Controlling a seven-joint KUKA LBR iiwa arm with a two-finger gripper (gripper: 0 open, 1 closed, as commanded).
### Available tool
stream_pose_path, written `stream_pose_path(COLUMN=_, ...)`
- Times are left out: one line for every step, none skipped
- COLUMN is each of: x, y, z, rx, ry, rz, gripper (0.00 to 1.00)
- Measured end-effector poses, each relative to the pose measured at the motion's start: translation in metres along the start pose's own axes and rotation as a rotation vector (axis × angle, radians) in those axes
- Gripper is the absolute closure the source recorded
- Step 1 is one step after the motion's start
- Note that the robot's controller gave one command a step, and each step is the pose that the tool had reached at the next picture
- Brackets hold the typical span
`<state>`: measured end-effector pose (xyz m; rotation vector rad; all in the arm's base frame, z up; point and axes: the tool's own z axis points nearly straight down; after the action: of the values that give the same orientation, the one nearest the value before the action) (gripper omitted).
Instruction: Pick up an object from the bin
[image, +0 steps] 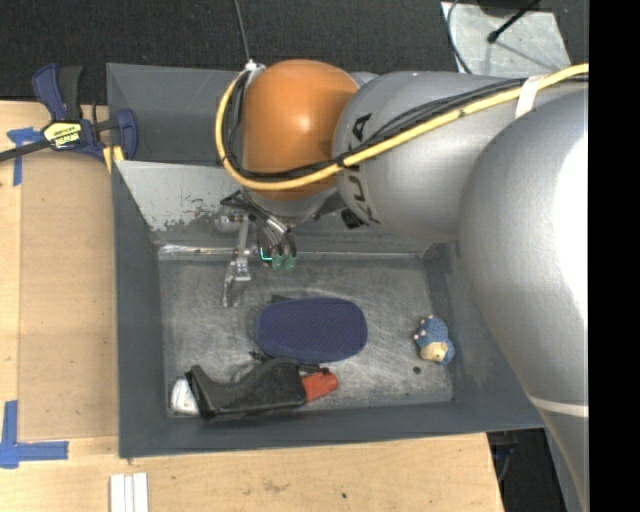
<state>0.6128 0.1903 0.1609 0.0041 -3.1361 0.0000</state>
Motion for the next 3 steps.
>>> stream_pose_path(x=0.042, y=-0.067, z=0.034, rx=0.003, ry=-0.002, rz=-0.118, gripper=0.00)
stream_pose_path(x=0.070, y=-0.102, z=0.066, rx=0.000, ry=-0.036, rz=-0.155, gripper=0.00)
stream_pose_path(x=0.074, y=-0.104, z=0.069, rx=0.001, ry=-0.021, rz=-0.151, gripper=1.00)
